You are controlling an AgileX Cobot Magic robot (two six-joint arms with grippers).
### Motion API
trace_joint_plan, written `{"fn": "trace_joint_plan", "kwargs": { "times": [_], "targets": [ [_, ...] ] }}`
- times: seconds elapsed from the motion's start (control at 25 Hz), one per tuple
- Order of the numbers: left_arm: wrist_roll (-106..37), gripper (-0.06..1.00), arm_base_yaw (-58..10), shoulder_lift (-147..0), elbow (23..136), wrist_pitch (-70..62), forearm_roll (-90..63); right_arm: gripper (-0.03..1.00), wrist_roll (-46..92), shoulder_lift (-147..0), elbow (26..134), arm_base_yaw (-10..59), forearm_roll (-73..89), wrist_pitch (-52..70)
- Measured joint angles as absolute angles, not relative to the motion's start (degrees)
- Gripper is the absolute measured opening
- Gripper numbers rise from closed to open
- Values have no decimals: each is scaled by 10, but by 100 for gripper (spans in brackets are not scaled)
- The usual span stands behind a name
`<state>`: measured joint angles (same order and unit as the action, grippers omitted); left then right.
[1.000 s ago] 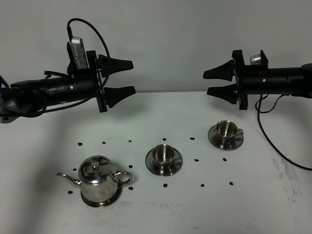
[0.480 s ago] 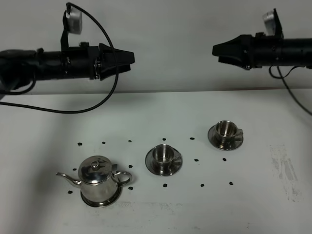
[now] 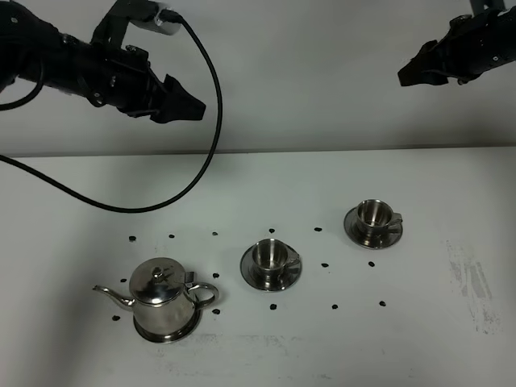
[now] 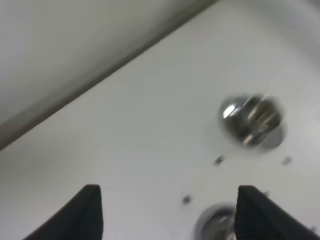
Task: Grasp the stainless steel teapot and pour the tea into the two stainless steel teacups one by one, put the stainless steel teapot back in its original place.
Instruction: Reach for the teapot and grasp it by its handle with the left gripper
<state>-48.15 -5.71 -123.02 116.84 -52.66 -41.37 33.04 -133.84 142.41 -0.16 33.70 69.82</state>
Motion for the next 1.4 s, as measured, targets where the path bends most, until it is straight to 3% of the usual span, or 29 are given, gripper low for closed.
{"fn": "trace_joint_plan", "kwargs": {
  "times": [0.32,0.88,1.08,1.4],
  "targets": [
    [-414,58,-59,-1130,1088,-485,-285,40,323,-1126,1253,41,266,698],
    [-417,51,-56,-938,764,-219,-265,39,317,-700,791,67,230,524],
    [-456,50,-56,-917,728,-254,-266,39,297,-516,658,67,227,511],
    [-598,50,-74,-915,728,-356,-270,35,218,-262,578,67,195,595]
  ]
}}
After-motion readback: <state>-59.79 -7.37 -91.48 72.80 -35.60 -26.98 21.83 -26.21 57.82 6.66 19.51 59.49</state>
